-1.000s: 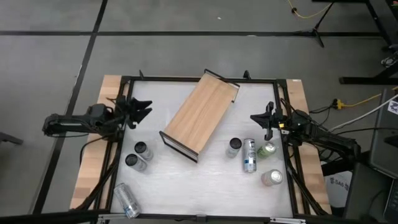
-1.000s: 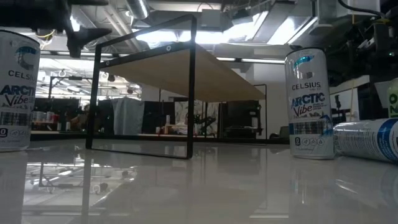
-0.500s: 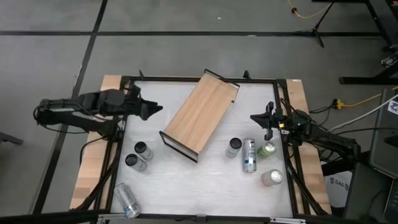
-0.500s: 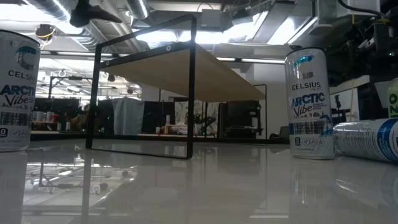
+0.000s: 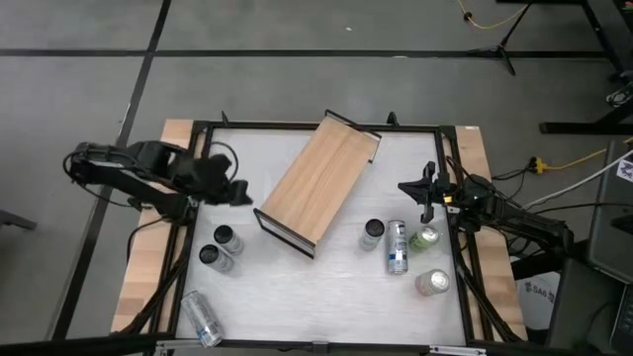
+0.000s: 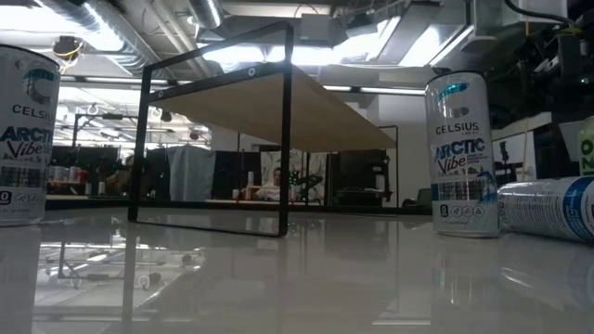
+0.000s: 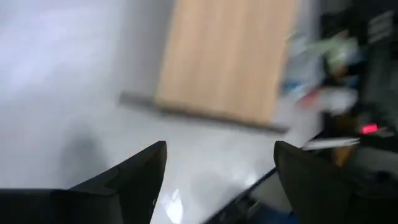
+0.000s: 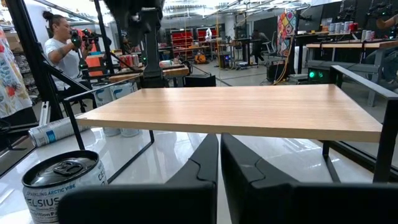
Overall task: Place canned beverage on shelf
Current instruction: Put the white soda can on the shelf
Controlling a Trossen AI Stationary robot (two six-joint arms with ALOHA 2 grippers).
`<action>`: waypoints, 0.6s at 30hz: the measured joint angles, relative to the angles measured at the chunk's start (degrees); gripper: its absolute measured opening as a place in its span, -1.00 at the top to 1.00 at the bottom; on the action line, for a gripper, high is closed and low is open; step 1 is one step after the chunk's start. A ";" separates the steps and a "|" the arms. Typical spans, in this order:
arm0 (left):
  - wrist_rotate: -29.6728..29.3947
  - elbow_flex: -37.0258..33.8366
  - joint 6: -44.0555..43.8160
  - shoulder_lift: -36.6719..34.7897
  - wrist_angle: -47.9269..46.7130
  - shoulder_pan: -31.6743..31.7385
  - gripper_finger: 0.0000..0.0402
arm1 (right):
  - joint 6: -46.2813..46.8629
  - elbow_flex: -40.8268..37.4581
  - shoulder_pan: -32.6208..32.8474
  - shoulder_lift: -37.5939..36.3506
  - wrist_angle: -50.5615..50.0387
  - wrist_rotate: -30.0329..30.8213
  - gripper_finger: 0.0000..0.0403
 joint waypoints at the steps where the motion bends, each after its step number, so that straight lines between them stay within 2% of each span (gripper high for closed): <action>1: 1.55 0.66 -1.74 1.13 -2.13 -0.93 -0.45 | 0.01 0.00 0.00 0.00 0.00 0.00 0.95; 10: 8.59 1.31 -13.74 7.84 -11.98 -8.16 -0.45 | 0.00 0.00 0.00 0.00 0.00 0.00 0.95; 18: 7.55 1.31 -20.63 9.56 -15.14 -11.79 -0.45 | 0.00 0.00 0.00 0.00 0.00 0.02 0.95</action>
